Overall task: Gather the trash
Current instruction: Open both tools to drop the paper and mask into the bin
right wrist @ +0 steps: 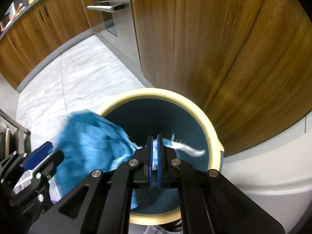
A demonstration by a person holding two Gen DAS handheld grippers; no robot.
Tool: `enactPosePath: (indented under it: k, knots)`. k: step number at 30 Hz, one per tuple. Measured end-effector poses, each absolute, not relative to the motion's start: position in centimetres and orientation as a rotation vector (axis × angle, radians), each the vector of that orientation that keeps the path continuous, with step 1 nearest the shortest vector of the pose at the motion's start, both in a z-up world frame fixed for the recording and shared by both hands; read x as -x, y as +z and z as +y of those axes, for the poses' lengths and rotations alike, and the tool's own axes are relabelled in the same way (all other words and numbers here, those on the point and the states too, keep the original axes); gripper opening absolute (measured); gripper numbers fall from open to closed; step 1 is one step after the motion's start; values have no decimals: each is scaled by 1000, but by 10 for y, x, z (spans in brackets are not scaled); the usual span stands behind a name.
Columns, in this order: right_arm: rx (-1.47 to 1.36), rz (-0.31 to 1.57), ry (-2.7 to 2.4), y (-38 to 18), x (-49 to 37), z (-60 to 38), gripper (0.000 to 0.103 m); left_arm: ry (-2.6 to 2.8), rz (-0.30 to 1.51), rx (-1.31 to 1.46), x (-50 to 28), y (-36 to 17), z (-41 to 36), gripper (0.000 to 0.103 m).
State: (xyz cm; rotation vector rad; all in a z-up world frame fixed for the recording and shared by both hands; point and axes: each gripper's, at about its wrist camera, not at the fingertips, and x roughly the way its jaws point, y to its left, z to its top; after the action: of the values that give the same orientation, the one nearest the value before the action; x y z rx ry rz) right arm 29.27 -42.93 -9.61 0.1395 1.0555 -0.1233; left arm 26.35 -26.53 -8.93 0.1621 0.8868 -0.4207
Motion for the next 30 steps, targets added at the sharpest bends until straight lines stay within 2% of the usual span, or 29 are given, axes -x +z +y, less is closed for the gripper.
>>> enactPosePath:
  k: [1, 3, 5, 8, 10, 11, 12, 13, 30]
  knots:
    - [-142, 1054, -121, -96, -293, -429, 11, -416, 881, -165, -263, -88, -265, 39]
    - [-147, 1051, -119, -95, -292, -429, 21, -397, 866, -167, -260, -86, -261, 59]
    - [-148, 1045, -112, -95, -290, -428, 33, -378, 851, -155, -256, -84, -255, 70]
    - [-150, 1031, -108, -93, -287, -428, 58, -364, 842, -140, -249, -83, -248, 83]
    - [-160, 1018, -107, -91, -287, -428, 79, -354, 831, -136, -244, -81, -242, 92]
    - [-170, 1008, -104, -90, -286, -428, 84, -341, 821, -134, -241, -80, -237, 97]
    - [-169, 1003, -106, -90, -286, -428, 94, -334, 816, -127, -237, -79, -233, 97]
    - [-161, 995, -112, -89, -286, -427, 97, -336, 820, -114, -235, -79, -229, 97]
    - [-1, 926, -89, -66, -268, -385, 98, -264, 829, -93, -188, -56, -168, 97]
